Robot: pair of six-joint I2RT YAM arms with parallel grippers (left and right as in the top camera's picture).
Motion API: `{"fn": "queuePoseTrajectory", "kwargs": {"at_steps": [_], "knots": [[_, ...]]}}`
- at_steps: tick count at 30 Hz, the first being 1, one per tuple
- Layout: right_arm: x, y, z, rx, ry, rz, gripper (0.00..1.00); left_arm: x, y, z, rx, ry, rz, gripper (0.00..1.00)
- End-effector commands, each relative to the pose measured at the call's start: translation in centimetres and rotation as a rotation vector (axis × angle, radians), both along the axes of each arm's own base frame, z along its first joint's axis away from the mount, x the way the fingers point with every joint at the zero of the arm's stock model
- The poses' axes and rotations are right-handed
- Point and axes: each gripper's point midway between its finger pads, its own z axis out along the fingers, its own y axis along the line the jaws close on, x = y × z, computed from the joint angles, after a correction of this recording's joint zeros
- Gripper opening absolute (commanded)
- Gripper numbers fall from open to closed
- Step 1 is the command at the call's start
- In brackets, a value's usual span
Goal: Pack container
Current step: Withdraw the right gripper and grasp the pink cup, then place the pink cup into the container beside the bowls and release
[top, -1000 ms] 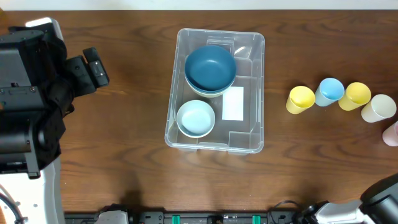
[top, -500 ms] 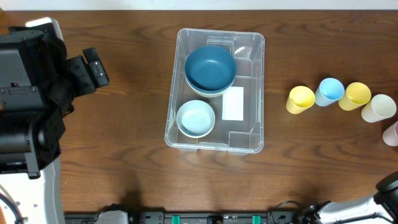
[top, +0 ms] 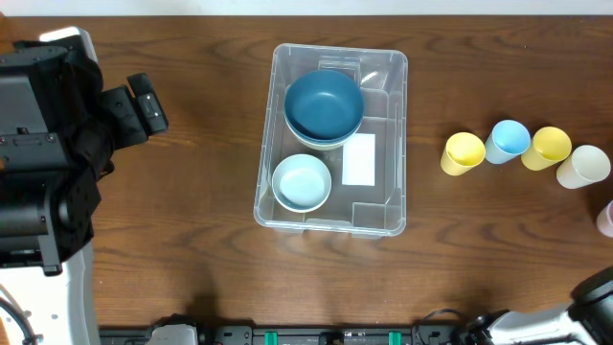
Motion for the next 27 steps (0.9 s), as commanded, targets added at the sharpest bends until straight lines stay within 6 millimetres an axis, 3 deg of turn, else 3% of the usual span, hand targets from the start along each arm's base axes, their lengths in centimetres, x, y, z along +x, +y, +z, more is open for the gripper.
{"fn": "queuePoseTrajectory", "kwargs": {"at_steps": [1,3,7,10,11,15,20,22,27], "knots": [[2.5,2.2,3.6,-0.059,-0.073,0.07,0.02,-0.1,0.3,0.0,0.006,0.001,0.014,0.98],[4.4,4.8,5.3,-0.063,-0.118,0.151,0.01,-0.1,0.3,0.0,0.006,0.001,0.014,0.98],[8.1,11.7,8.5,-0.075,-0.188,0.369,0.01,-0.1,0.3,0.0,0.006,0.001,0.014,0.98],[10.8,18.5,10.7,-0.096,-0.24,0.599,0.01,-0.1,0.3,0.0,0.006,0.001,0.014,0.98],[11.8,21.9,11.5,-0.101,-0.269,0.708,0.01,-0.1,0.3,0.0,0.006,0.001,0.014,0.98],[13.8,31.7,12.9,-0.123,-0.347,1.049,0.01,-0.1,0.3,0.0,0.006,0.001,0.014,0.98],[13.6,42.7,12.9,-0.132,-0.399,1.383,0.02,-0.1,0.3,0.0,0.006,0.001,0.014,0.98],[13.2,45.0,12.2,-0.166,-0.374,1.449,0.01,-0.1,0.3,0.0,0.006,0.001,0.014,0.98],[12.1,47.9,8.8,-0.175,-0.249,1.542,0.01,-0.1,0.3,0.0,0.006,0.001,0.014,0.98]]}}
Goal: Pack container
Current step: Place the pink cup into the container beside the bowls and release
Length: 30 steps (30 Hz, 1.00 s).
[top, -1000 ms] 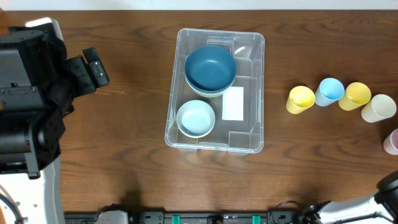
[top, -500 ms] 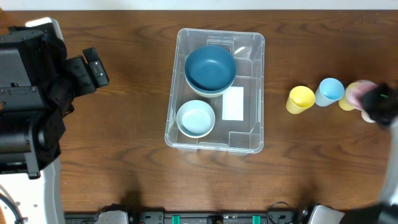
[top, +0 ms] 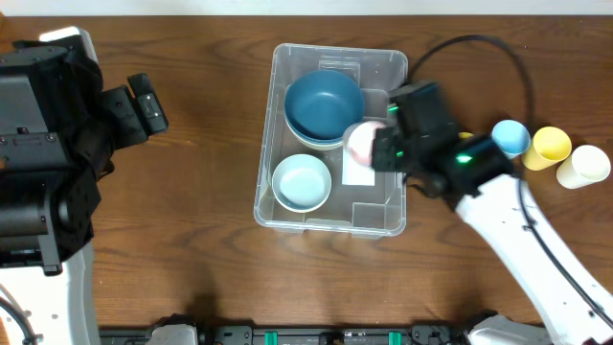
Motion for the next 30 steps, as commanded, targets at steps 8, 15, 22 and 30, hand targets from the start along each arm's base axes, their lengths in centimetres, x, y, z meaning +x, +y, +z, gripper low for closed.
{"fn": "queuePoseTrajectory", "kwargs": {"at_steps": [8,15,22,30], "knots": [[0.4,0.8,-8.3,-0.196,0.172,0.007,0.01,-0.1,0.3,0.0,0.006,0.001,0.014,0.98],[0.8,1.7,-12.6,-0.219,0.252,0.022,0.01,-0.1,0.3,0.0,0.006,0.001,0.014,0.98],[1.5,2.1,-12.6,-0.197,0.225,0.021,0.36,-0.1,0.3,0.0,0.006,0.001,0.014,0.98],[4.5,-2.5,-1.2,-0.032,-0.032,-0.128,0.86,-0.1,0.3,0.0,0.006,0.001,0.014,0.98]]}}
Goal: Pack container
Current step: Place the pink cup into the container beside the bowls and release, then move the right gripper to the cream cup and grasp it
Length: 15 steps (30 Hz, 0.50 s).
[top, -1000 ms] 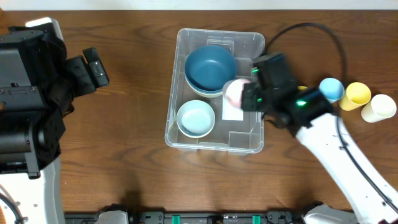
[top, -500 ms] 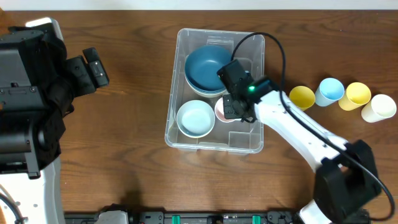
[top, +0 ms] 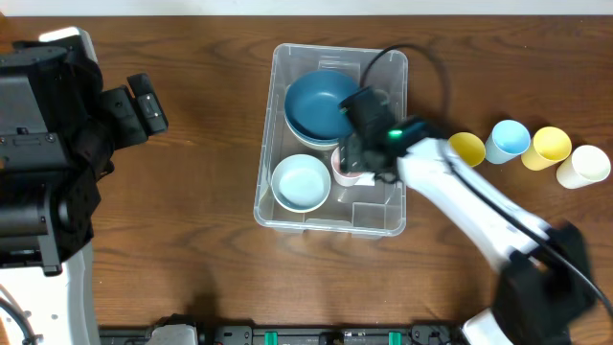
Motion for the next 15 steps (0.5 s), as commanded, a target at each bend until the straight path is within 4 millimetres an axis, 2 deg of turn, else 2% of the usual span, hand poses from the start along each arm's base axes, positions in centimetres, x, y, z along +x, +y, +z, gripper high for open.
{"fn": "queuePoseTrajectory", "kwargs": {"at_steps": [1,2,3,5,8,12,15], "knots": [[2.2,-4.8,8.5,0.095,-0.211,-0.141,0.88,-0.1,0.3,0.0,0.006,0.001,0.014,0.98],[2.5,-7.4,10.4,0.109,-0.258,-0.204,0.91,-0.1,0.3,0.0,0.006,0.001,0.014,0.98],[2.6,-8.7,11.2,0.114,-0.281,-0.238,0.92,-0.1,0.3,0.0,0.006,0.001,0.014,0.98],[2.7,-13.4,13.3,0.116,-0.339,-0.356,0.94,-0.1,0.3,0.0,0.006,0.001,0.014,0.98],[2.0,-21.3,14.9,0.092,-0.393,-0.563,0.95,-0.1,0.3,0.0,0.006,0.001,0.014,0.98],[-0.6,-30.9,14.0,0.034,-0.37,-0.835,0.95,-0.1,0.3,0.0,0.006,0.001,0.014,0.98],[-3.0,-36.5,12.1,0.029,-0.321,-1.044,0.96,-0.1,0.3,0.0,0.006,0.001,0.014,0.98]]}}
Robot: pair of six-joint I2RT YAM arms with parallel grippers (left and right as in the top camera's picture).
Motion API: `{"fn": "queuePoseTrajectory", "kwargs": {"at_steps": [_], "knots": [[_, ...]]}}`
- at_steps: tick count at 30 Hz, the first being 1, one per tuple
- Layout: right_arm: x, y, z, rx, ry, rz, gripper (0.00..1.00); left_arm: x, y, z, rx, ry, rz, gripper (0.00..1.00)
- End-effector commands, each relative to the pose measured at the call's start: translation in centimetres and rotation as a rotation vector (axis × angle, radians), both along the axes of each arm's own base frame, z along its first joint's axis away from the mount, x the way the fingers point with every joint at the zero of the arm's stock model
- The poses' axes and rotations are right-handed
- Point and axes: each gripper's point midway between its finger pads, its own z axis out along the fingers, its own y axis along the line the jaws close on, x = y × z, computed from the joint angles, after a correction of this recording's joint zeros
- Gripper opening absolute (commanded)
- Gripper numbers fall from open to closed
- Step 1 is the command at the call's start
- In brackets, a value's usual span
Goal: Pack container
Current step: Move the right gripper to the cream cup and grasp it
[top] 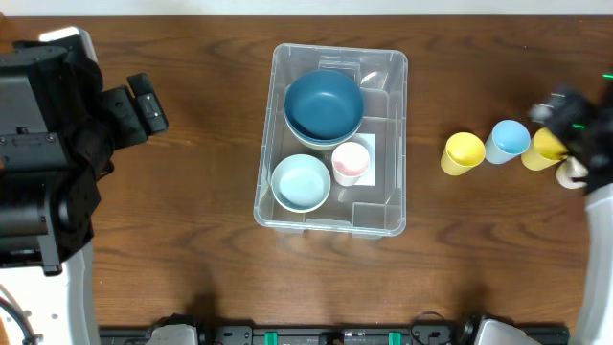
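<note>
The clear plastic container [273,134] sits mid-table. Inside it are a dark blue bowl [324,103] at the back, a light blue bowl [301,181] at the front left, and a pink cup [350,163] standing upright beside them, free of any gripper. My right gripper [565,120] is a blur over the row of cups at the far right, and its jaws cannot be made out. My left gripper [148,103] rests far left of the container, fingers together, holding nothing.
Right of the container stand a yellow cup [464,152], a blue cup [507,141], a second yellow cup [541,149] and a cream cup [572,172], the last two partly under my right arm. The left arm's base fills the left edge.
My right gripper was down inside the container at the pink cup. Now the cup stands alone there and the gripper is over the cups at the far right. The left arm is unchanged.
At first the container held only the two bowls, with a pink cup at the far right edge. Then my right gripper carried the pink cup over the container's right side, then had it low inside. Now the cup is let go and the arm is back at the cups.
</note>
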Motion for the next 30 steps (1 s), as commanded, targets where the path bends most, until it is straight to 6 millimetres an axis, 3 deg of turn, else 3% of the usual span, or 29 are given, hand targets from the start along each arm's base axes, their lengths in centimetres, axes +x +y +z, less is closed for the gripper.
{"fn": "queuePoseTrajectory", "kwargs": {"at_steps": [1,4,7,16,22,24,27,28,30], "knots": [[-2.6,-5.6,-2.5,0.067,0.047,-0.222,0.96,-0.1,0.3,0.0,0.006,0.001,0.014,0.98],[-4.7,-10.0,-5.2,0.127,0.09,-0.382,0.95,-0.1,0.3,0.0,0.006,0.001,0.014,0.98],[-5.8,-12.1,-8.6,0.226,0.136,-0.438,0.89,-0.1,0.3,0.0,0.006,0.001,0.014,0.98],[-4.7,-13.3,-17.6,0.378,0.272,-0.38,0.83,-0.1,0.3,0.0,0.006,0.001,0.014,0.98],[-4.4,-13.4,-20.8,0.417,0.314,-0.377,0.69,-0.1,0.3,0.0,0.006,0.001,0.014,0.98],[-4.5,-13.4,-21.0,0.415,0.321,-0.371,0.58,-0.1,0.3,0.0,0.006,0.001,0.014,0.98],[-4.8,-13.6,-20.9,0.415,0.326,-0.378,0.09,-0.1,0.3,0.0,0.006,0.001,0.014,0.98],[-5.0,-13.6,-20.9,0.418,0.331,-0.384,0.01,-0.1,0.3,0.0,0.006,0.001,0.014,0.98],[-5.6,-13.6,-20.4,0.424,0.333,-0.396,0.01,-0.1,0.3,0.0,0.006,0.001,0.014,0.98]]}}
